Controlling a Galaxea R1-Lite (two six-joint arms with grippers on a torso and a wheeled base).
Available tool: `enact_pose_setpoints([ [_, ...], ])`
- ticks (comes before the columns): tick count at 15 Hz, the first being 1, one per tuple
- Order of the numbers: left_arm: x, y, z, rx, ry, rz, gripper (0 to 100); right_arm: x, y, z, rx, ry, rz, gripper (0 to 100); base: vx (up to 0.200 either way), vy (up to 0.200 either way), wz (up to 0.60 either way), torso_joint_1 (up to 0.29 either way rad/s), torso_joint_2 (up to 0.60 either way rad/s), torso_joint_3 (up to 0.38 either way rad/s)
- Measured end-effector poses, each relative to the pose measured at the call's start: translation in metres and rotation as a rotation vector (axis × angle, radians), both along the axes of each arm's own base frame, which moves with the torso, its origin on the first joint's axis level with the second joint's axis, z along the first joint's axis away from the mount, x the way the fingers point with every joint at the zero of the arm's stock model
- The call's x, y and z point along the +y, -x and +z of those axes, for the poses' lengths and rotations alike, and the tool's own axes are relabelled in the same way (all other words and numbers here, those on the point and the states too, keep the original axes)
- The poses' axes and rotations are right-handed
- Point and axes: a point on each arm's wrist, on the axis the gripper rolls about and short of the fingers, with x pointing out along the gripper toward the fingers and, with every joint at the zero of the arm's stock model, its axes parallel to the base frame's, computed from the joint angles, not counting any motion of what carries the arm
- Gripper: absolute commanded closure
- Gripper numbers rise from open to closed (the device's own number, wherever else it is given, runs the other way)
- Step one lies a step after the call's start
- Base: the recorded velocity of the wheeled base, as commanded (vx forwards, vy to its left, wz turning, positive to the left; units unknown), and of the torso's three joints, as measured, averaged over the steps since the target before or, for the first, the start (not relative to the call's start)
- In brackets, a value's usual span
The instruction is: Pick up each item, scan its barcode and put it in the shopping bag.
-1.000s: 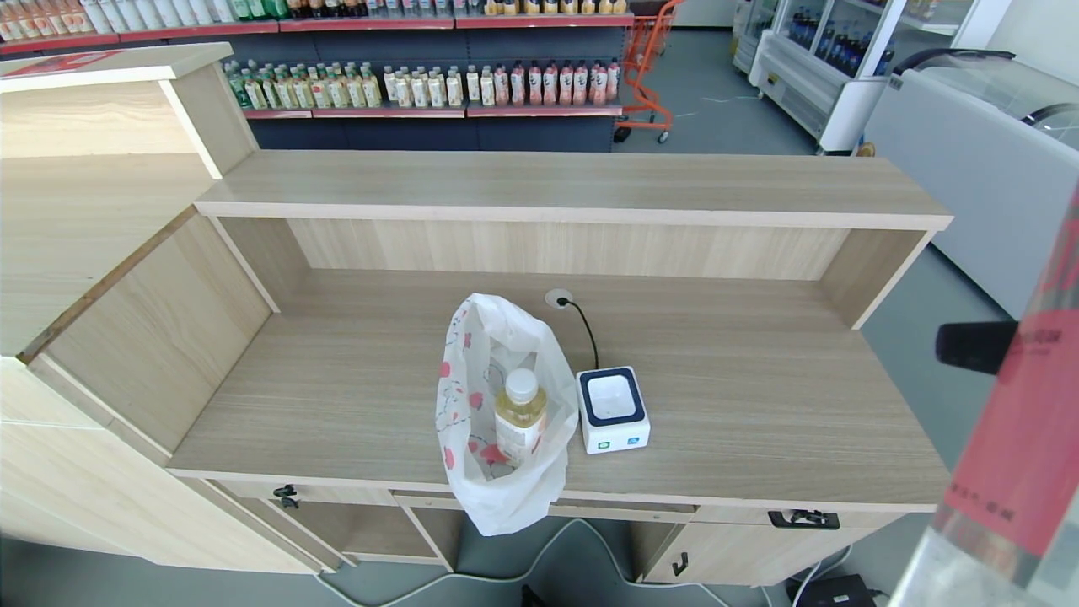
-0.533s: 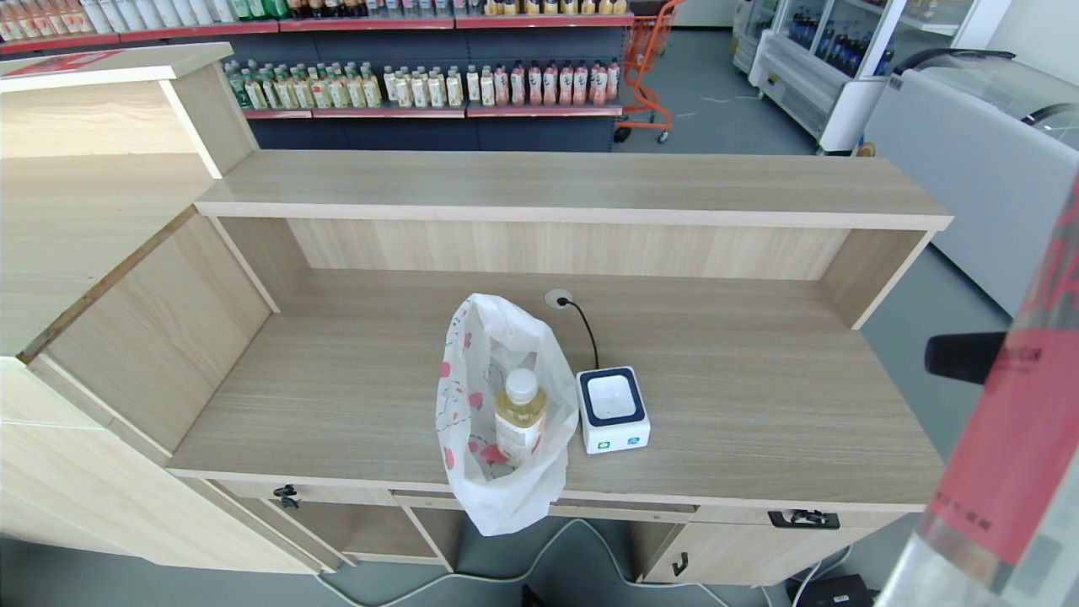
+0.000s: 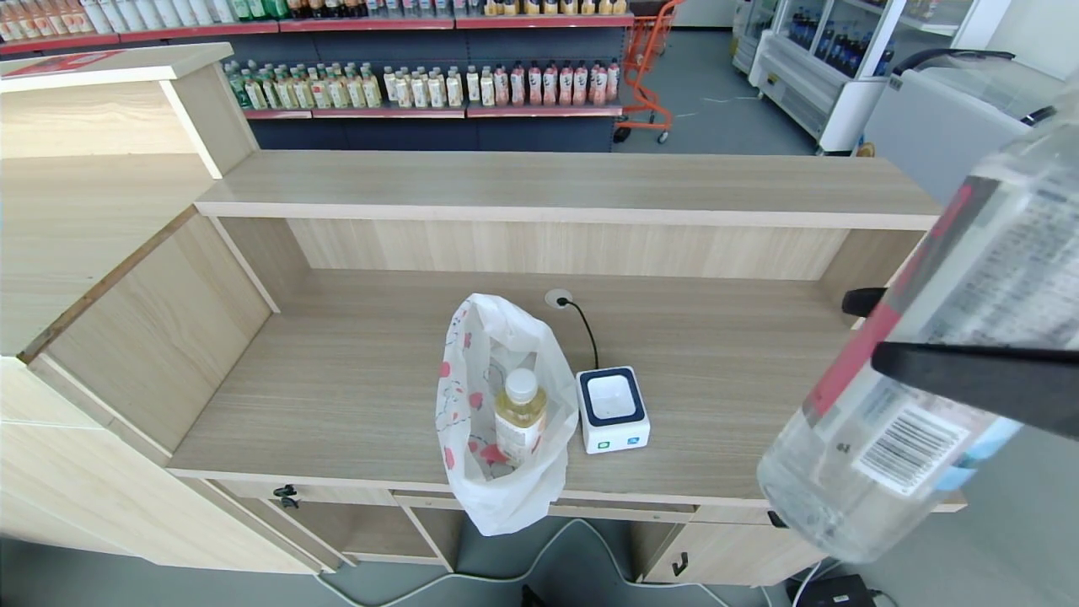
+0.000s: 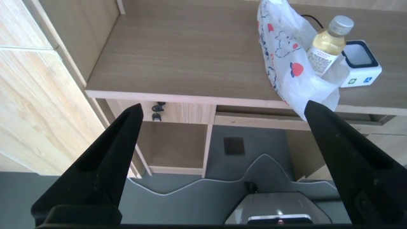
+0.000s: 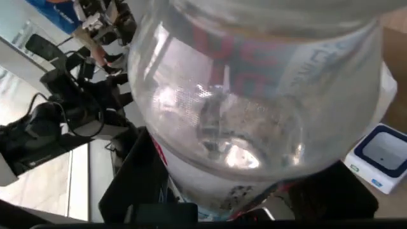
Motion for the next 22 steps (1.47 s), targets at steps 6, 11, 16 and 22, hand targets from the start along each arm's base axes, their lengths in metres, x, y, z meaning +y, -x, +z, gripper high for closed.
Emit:
enact_pose_setpoints([
  [6,0.0,0.0,0.0,0.0,0.0,0.0,0,-0.032,-0.117,-0.045,-0.673,0.291,-0.467,100,0.0,0.0,0.0,0.0,0.0,0.0],
  [11,0.0,0.0,0.0,0.0,0.0,0.0,0,-0.057,-0.16,-0.11,-0.807,0.59,-0.5,100,0.0,0.0,0.0,0.0,0.0,0.0],
  [16,0.0,0.0,0.0,0.0,0.0,0.0,0,-0.073,-0.166,-0.119,-0.946,0.732,-0.546,100,0.0,0.0,0.0,0.0,0.0,0.0],
  [22,0.0,0.0,0.0,0.0,0.0,0.0,0,-0.086,-0.165,-0.126,-1.143,0.825,-0.325,100,0.0,0.0,0.3,0.002,0.0,-0.001],
])
